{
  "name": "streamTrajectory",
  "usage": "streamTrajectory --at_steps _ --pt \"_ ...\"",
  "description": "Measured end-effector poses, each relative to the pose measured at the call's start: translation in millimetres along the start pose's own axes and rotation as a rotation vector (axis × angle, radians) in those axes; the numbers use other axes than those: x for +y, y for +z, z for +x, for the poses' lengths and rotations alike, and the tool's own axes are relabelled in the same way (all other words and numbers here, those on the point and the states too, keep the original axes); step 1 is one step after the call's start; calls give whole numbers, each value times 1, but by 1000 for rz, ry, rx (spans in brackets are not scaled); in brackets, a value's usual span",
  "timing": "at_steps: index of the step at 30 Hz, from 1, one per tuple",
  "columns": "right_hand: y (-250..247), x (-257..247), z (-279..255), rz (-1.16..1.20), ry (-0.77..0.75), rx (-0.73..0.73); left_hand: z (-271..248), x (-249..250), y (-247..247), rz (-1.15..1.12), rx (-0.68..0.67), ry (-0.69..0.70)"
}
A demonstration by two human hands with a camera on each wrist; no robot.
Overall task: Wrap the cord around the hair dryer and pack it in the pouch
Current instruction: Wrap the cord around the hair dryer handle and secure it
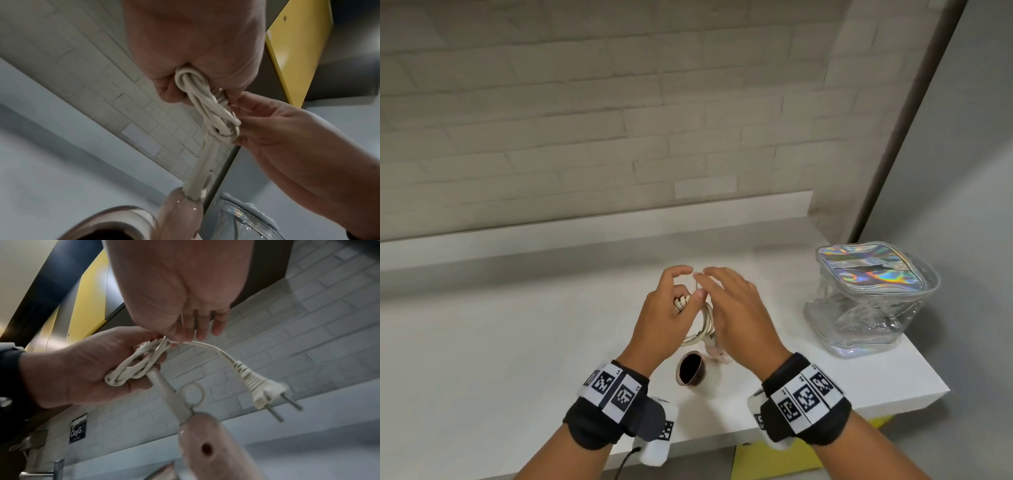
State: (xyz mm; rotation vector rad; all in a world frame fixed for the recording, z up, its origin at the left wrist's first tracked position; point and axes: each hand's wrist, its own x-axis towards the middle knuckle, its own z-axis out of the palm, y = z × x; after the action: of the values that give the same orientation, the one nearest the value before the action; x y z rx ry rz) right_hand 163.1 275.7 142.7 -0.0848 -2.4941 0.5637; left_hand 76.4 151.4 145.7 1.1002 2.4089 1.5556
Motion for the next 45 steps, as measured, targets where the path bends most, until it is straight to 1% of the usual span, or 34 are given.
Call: streamTrajectory --at_steps 2,4,7,9,10,14,16,19,21,22,24,25,26,27,29,31,33,34,35,37,38,40,43,45 --pt "1 -2 -4 97 16 -39 -2 0 -2 -20 -19 -8" --pt "-2 -1 -4 216 65 -88 -3 -1 -4 -65 -7 -35" --pt "-11 1 -1 477 218 -274 -4 -3 -3 -100 32 -62" --pt "-13 -1 1 575 283 -350 -4 -4 -1 -116 73 -80" --pt "-11 -3 0 606 313 -343 -4 -5 0 -113 90 -85" --pt "-7 -17 1 679 436 -223 -6 0 3 -67 149 -62" --pt "-7 -20 4 728 487 -214 -8 1 4 -12 177 -23" --pt "-7 -19 6 917 629 -212 -12 -2 5 43 176 20" --pt "-5 -14 6 1034 735 -244 -15 -4 8 41 149 53" --pt "-4 -11 6 1082 761 -281 -16 -6 9 44 140 68" --pt "-5 -3 7 1162 763 -372 -18 -7 10 69 125 75" --pt "-6 1 8 1179 749 -408 -18 -7 10 77 105 55" --pt "-9 3 8 1167 721 -421 -17 -5 9 67 72 15" --pt "-12 4 9 1098 672 -402 -15 -1 8 33 32 -39" --pt "-12 0 7 796 534 -290 -9 6 8 -42 -26 -141" --pt "-6 -10 0 478 425 -126 -5 11 8 -9 -36 -188" --pt "1 -17 -8 285 351 48 -3 11 6 46 -22 -223" --pt "3 -17 -11 202 301 114 -4 9 5 25 -13 -257" --pt "6 -16 -14 104 233 153 -4 7 5 -23 -5 -286" --pt "10 -20 -20 -57 131 154 -5 5 5 -77 -1 -311" --pt "13 -24 -24 -98 131 132 -5 6 6 -70 -6 -309" --pt "17 -32 -31 -83 217 93 -7 9 8 -60 0 -296" --pt "18 -33 -33 87 369 66 -10 9 9 -98 26 -279" --pt "15 -34 -32 192 428 24 -12 10 9 -116 23 -264"
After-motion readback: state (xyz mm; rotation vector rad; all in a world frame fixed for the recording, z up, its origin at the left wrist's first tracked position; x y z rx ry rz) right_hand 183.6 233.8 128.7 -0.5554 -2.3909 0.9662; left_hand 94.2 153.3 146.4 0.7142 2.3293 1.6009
